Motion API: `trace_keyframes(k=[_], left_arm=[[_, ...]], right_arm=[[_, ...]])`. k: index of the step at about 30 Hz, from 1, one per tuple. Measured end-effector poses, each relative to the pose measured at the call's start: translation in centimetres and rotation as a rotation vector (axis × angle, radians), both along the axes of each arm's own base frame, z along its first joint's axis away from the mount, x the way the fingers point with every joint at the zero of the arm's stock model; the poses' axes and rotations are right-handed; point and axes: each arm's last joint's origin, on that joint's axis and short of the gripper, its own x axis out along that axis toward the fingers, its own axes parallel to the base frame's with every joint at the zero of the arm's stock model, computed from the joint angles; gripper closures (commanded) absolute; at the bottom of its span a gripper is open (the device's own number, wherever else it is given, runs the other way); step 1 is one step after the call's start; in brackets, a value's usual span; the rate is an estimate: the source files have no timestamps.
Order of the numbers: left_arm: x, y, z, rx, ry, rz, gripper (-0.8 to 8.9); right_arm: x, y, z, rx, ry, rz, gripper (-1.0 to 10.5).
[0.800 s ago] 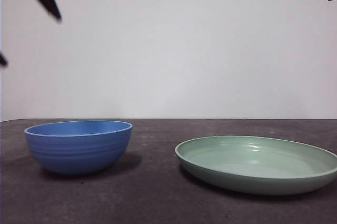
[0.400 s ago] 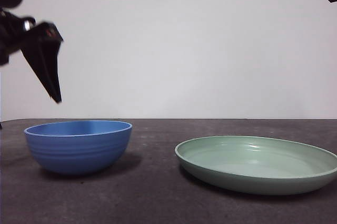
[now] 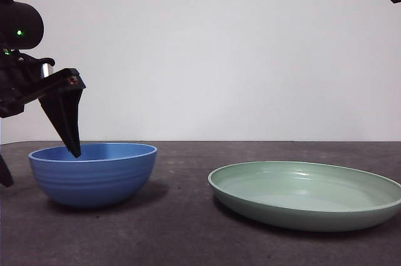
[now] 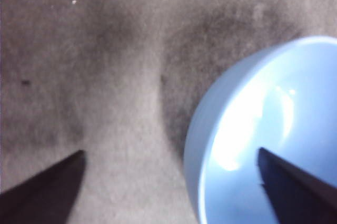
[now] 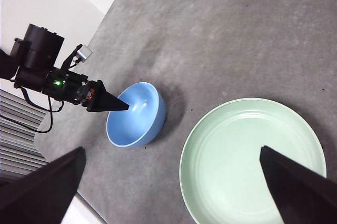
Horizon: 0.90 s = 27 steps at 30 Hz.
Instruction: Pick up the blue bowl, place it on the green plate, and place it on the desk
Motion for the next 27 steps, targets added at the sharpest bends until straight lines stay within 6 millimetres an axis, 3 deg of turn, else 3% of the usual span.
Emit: trace_keyframes(k=[9,21,24,27], left_arm=[[0.3,-0.1,0.1,-0.005,-0.03,-0.001,7.63],[0.2,-1.5,0.1,0.067,-0.057,-0.038,8.07],[0.4,-2.0,0.9,0.093,-0.071,-0.046,8.06],[1.0,-3.5,2.9,0.098,-0.115,-0.073,8.06]], right_arm=[[0.0,0.0,0.0,0.0,0.0,0.0,3.1],[-0.3,0.0,0.4,-0.003,0.007,-0.003,3.1],[-0.8,-0.1,1.6,-0.046,-0.011,-0.04,3.1],[-1.6,-0.3,2.8,-0.128,-0.012,-0.093,3.1]])
